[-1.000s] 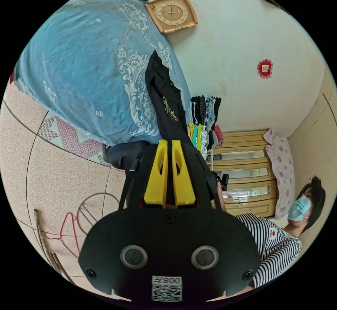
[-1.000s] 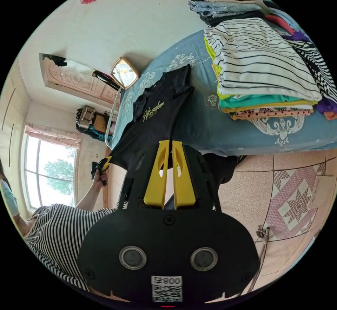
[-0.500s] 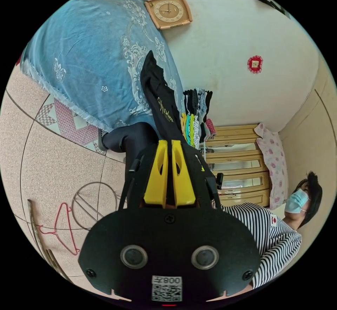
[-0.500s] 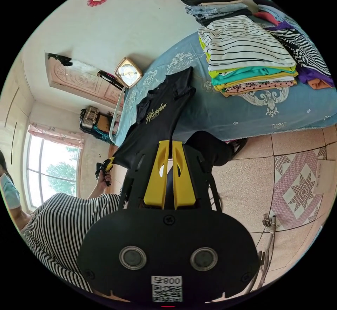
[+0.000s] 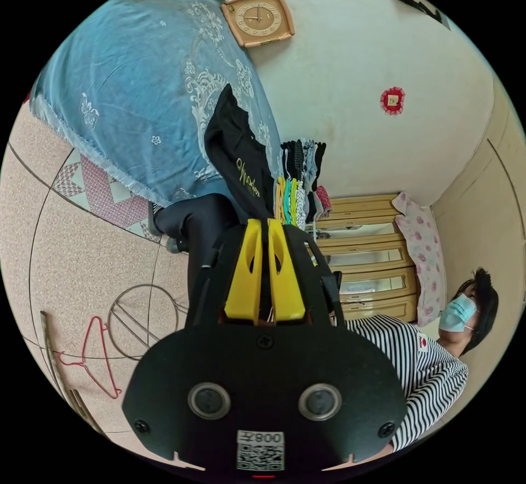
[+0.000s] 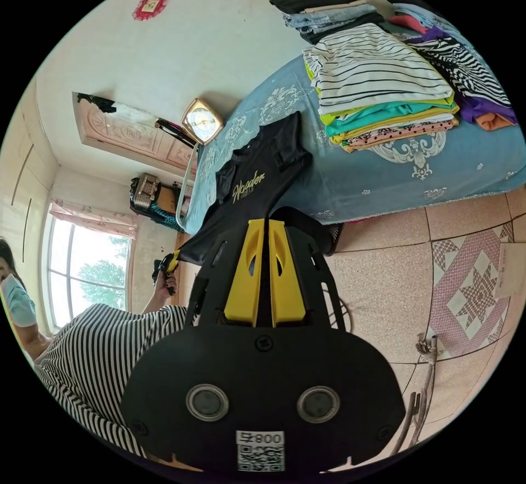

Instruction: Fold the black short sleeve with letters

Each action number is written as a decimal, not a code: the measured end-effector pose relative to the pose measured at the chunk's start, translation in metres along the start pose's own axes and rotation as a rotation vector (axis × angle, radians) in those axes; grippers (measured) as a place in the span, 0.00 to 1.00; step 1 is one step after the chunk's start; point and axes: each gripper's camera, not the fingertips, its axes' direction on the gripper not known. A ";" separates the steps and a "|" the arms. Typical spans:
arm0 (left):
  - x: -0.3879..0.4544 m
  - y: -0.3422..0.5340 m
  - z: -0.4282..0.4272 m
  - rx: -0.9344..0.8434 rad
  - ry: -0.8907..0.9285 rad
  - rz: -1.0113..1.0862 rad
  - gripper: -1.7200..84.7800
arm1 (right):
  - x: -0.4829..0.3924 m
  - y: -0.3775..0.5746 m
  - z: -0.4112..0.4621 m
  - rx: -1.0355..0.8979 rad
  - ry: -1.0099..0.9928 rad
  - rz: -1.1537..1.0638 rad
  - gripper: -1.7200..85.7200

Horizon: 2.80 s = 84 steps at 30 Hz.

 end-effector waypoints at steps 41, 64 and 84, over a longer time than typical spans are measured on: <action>-0.037 -0.501 0.265 -0.029 -0.182 -0.029 0.04 | 0.006 -0.458 0.339 -0.059 0.291 -0.025 0.04; -0.085 -0.531 0.414 -0.147 -0.065 -0.008 0.11 | -0.213 -0.432 0.553 -0.269 0.559 -0.656 0.07; -0.088 -0.616 0.525 -0.118 -0.051 0.047 0.02 | -0.330 -0.457 0.666 -0.286 0.536 -0.717 0.02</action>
